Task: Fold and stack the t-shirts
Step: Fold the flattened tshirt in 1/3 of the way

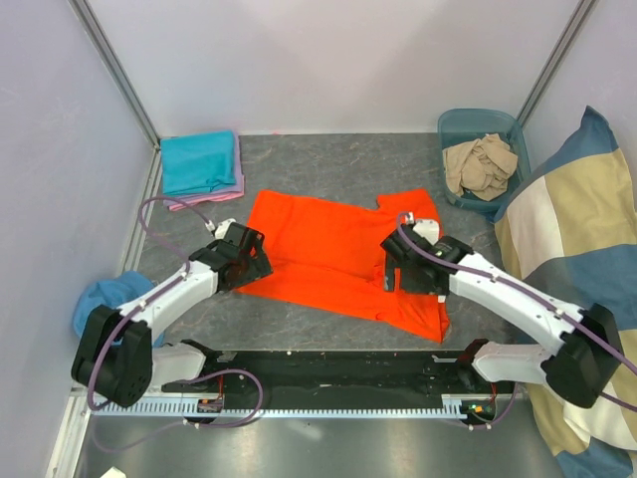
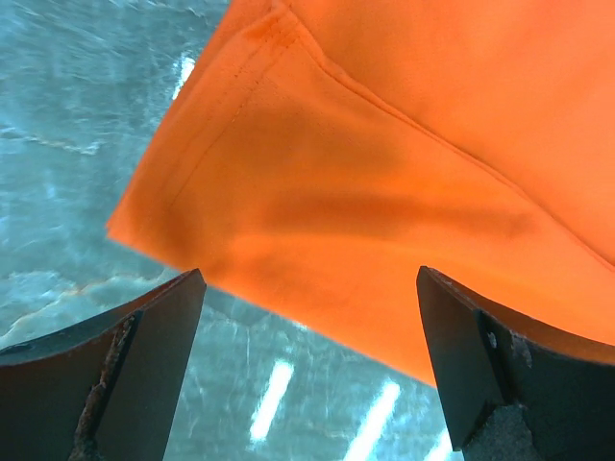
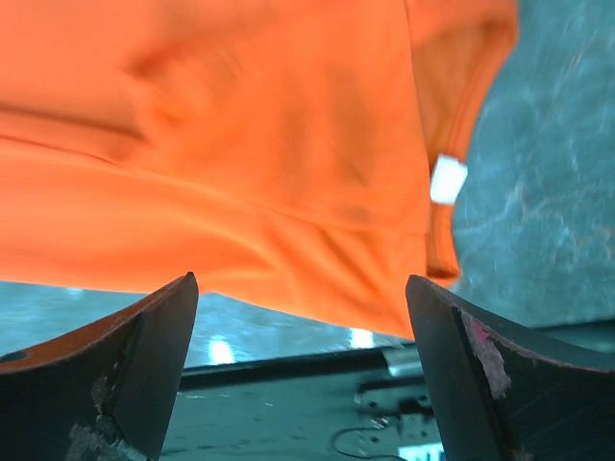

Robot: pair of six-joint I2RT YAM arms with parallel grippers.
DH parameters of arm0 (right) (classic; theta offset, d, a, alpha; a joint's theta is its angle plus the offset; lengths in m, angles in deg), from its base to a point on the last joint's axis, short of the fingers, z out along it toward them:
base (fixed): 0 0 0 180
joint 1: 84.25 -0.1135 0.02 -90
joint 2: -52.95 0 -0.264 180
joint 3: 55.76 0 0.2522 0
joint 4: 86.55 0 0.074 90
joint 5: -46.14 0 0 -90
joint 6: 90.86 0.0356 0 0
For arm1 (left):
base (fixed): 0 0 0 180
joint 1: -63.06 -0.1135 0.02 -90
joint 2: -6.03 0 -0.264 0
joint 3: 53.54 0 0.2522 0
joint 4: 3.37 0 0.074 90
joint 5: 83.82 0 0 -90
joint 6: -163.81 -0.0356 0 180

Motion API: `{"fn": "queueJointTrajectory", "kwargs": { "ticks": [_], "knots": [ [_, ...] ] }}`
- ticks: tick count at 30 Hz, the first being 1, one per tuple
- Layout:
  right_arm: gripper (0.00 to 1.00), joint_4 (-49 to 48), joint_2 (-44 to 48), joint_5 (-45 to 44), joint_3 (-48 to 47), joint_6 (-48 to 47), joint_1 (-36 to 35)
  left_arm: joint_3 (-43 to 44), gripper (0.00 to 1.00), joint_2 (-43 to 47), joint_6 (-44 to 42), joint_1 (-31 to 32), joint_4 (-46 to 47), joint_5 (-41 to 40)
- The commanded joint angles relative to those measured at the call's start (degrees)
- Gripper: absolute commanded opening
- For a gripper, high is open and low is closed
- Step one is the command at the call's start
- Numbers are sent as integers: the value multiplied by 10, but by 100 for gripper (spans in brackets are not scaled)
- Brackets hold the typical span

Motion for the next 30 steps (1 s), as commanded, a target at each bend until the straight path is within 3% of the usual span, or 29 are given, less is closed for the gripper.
{"fn": "queueJointTrajectory", "kwargs": {
  "ticks": [1, 6, 13, 22, 30],
  "knots": [
    [98, 5, 38, -50, -60, -9, -3, 38, 100, 64, 5, -3, -52, -21],
    [98, -43, 27, -87, -74, -25, -2, 49, 100, 98, -18, -3, -39, -26],
    [98, -50, -14, -93, -120, -39, -3, 43, 100, 45, -24, -2, 14, -16],
    [98, -70, 16, -82, -79, -35, -3, -47, 100, 44, 5, -2, 142, -1],
    [98, -71, 19, -79, -73, -41, -3, -88, 100, 12, 49, -2, 130, -12]
  ]
}}
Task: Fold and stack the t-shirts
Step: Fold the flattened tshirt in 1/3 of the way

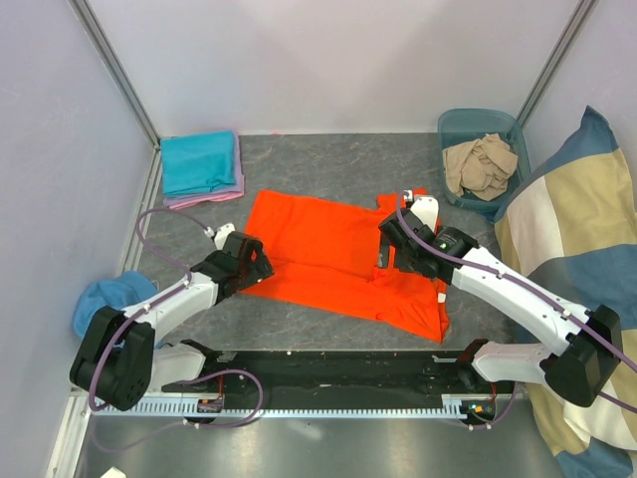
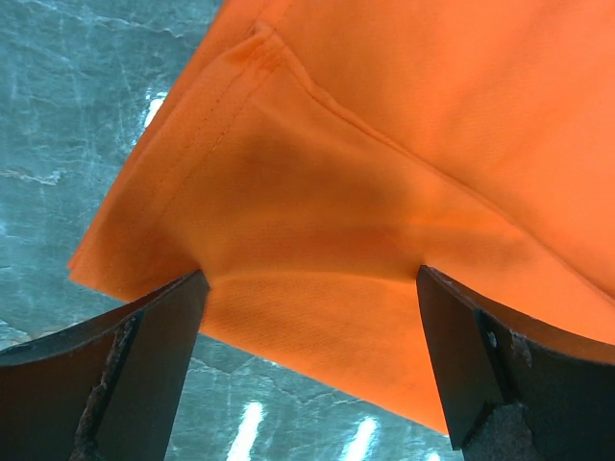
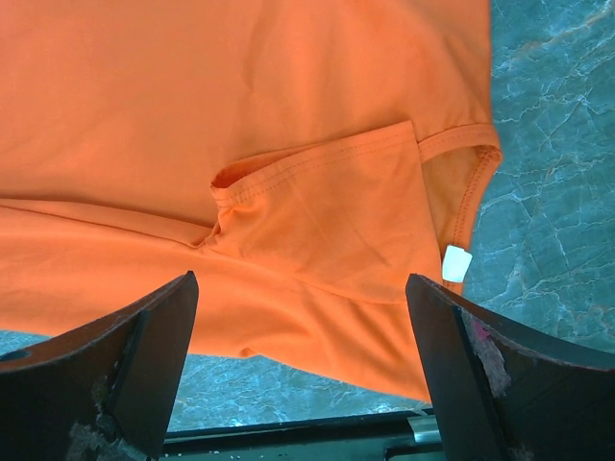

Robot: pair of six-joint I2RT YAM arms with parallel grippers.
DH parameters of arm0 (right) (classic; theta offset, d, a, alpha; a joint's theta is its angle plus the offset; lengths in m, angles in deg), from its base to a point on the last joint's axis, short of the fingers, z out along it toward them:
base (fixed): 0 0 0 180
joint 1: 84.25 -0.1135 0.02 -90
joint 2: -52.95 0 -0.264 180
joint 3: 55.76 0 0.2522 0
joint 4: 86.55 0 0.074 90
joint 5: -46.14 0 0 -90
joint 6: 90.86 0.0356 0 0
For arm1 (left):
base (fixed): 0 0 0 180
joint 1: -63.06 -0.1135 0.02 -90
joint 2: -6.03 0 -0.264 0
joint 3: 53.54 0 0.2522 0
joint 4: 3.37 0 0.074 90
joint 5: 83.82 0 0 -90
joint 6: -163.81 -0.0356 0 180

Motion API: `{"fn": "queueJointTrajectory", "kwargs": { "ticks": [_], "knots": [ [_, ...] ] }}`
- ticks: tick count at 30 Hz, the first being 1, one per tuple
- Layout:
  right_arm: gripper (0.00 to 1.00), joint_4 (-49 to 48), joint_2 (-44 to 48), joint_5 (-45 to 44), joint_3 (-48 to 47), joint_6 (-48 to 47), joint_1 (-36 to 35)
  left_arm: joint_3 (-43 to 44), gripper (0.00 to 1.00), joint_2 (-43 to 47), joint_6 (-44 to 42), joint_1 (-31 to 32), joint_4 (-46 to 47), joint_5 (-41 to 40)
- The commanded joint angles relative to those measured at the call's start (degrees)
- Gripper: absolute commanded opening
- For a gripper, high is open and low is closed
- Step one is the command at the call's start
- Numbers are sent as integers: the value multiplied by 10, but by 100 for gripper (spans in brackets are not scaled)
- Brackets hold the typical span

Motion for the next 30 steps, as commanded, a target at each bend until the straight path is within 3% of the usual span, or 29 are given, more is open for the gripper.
{"fn": "queueJointTrajectory", "kwargs": {
  "ticks": [1, 10, 21, 30],
  "knots": [
    [98, -9, 12, -3, 4, -8, -3, -14, 100, -10, 49, -2, -1, -12],
    [98, -20, 3, 9, 5, -18, -3, -43, 100, 29, 116, 17, -111, -17],
    [98, -23, 3, 19, 8, -22, -3, -57, 100, 123, 139, 65, -175, -19],
    [98, -32, -1, 12, 1, -24, -2, 76, 100, 230, 117, 77, -242, -40]
  ]
}}
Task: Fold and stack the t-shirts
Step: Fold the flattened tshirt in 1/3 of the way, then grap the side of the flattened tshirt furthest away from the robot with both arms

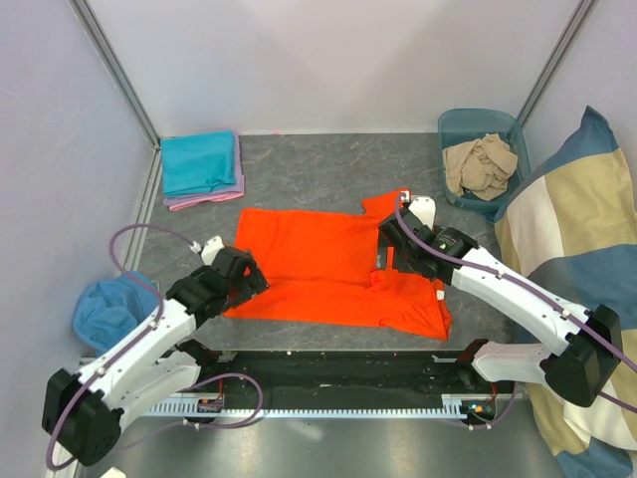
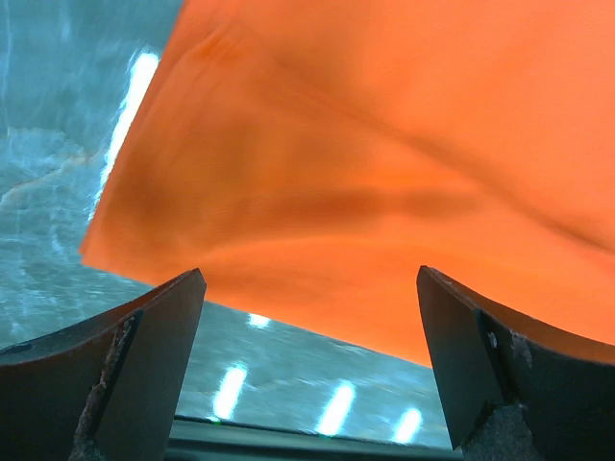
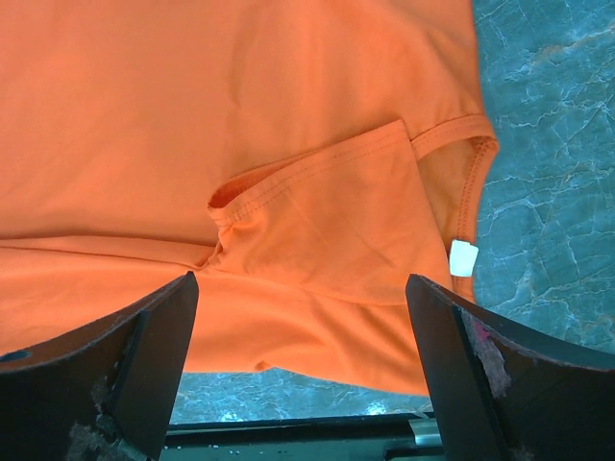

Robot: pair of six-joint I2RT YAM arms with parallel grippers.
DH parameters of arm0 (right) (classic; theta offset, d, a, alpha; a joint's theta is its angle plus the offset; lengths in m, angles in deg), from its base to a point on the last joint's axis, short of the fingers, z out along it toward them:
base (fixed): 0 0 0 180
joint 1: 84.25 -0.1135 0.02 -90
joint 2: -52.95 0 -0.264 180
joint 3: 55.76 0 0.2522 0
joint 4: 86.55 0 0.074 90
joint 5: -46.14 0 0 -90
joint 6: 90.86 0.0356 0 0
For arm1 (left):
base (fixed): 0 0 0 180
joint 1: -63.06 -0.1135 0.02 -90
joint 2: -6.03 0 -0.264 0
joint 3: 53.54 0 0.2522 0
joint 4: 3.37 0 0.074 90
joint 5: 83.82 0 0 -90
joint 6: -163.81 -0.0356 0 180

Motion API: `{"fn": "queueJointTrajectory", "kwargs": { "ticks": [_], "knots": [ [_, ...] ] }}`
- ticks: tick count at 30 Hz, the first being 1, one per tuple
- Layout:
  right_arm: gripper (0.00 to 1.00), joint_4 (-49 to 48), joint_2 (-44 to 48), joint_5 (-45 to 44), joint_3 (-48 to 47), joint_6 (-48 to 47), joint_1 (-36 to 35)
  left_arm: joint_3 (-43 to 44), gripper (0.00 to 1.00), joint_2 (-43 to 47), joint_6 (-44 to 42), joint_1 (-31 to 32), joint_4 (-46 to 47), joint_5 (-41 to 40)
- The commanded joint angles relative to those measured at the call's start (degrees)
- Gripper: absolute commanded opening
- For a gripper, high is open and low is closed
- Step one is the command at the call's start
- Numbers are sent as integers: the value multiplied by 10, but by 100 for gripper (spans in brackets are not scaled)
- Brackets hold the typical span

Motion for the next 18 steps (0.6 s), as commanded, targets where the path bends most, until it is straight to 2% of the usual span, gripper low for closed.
{"fn": "queueJointTrajectory", "kwargs": {
  "ticks": [1, 6, 8, 9, 10, 12, 13, 18],
  "knots": [
    [98, -21, -6, -9, -8, -8, -3, 121, 100, 48, -5, 4, -26, -30],
    [98, -54, -28, -69, -54, -46, 1, 213, 100, -13, -54, 3, 11, -85],
    [98, -102, -46, -86, -68, -75, 20, 234, 100, -46, -79, -6, 40, -91],
    [98, -123, -53, -78, -70, -107, 35, 240, 100, -78, -94, -11, 66, -88],
    [98, -146, -76, -59, -72, -121, 84, 250, 100, -99, -99, -17, 76, -82],
    [98, -194, -114, 16, -95, -147, 143, 268, 100, -146, -107, -33, 86, -53],
    [98, -203, -164, 37, -109, -170, 192, 271, 100, -158, -110, -36, 93, -46],
    [98, -253, -317, 102, -228, -238, 272, 261, 100, -179, -120, -40, 98, -18]
  ]
}}
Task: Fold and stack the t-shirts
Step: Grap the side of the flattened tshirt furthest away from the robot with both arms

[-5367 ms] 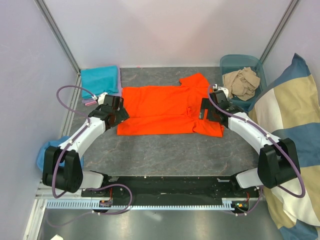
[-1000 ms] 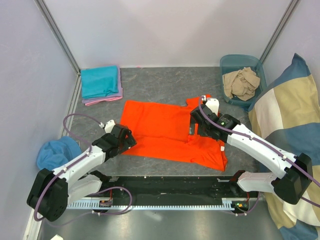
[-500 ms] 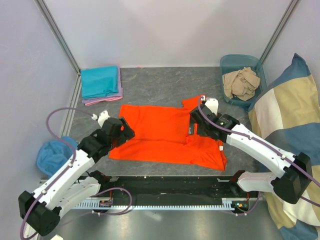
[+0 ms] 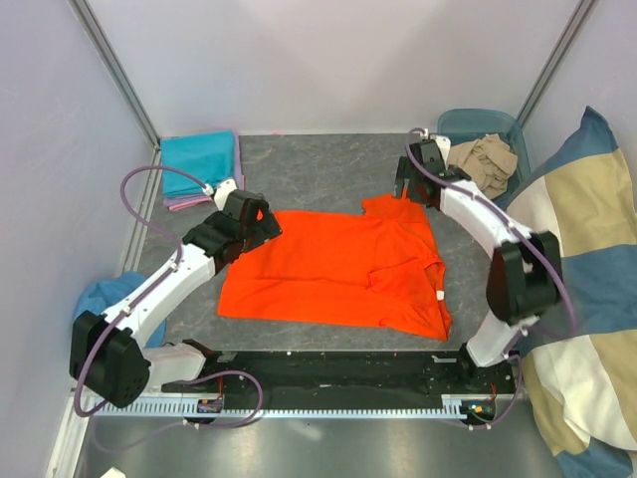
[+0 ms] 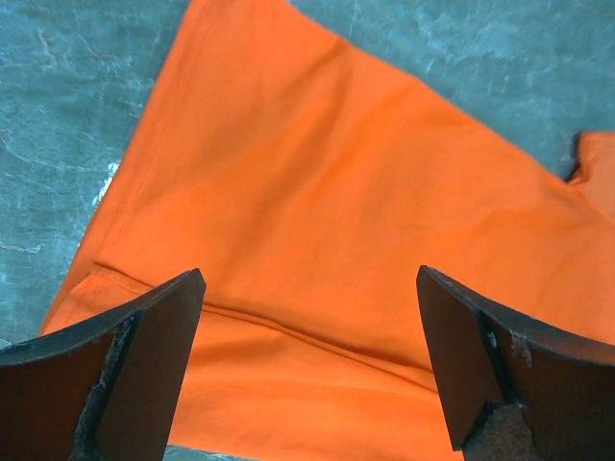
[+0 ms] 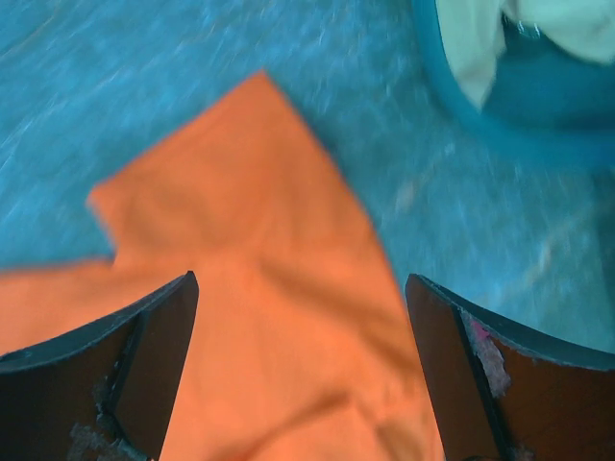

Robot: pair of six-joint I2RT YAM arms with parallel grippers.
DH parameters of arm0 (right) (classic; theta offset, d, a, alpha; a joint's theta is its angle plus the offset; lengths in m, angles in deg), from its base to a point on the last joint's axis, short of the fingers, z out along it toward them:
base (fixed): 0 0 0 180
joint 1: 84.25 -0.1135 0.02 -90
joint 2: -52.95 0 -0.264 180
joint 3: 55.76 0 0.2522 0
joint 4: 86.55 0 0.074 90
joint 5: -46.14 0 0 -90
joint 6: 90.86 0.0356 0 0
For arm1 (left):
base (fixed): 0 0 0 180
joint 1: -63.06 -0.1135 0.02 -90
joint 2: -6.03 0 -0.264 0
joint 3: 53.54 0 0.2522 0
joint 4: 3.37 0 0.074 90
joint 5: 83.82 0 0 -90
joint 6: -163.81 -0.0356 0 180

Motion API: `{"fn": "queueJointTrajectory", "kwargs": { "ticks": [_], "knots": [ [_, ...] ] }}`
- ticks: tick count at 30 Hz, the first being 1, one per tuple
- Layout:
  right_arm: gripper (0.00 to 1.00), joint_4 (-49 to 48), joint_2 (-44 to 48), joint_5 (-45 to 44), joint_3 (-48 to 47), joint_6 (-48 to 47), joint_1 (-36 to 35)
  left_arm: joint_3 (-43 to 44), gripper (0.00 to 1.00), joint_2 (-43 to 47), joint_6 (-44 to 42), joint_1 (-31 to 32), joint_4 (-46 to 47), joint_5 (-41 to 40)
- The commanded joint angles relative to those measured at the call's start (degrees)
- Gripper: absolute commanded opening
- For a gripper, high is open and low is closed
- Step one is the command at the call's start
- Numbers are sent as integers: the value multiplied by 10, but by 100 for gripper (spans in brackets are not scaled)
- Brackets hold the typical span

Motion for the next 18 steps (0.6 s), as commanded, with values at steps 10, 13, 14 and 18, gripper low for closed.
{"fn": "queueJointTrajectory", "kwargs": {
  "ticks": [10, 13, 14, 18],
  "knots": [
    [98, -76, -282, 178, -209, -133, 98, -55, 100, 49, -50, -11, 35, 37],
    [98, -86, -298, 193, -215, -131, 110, -62, 100, 52, -53, -14, 35, 39],
    [98, -87, -303, 210, -217, -128, 113, -64, 100, 53, -54, -16, 35, 43],
    [98, -86, -327, 223, -220, -124, 122, -66, 100, 52, -53, -18, 35, 44]
  ]
}}
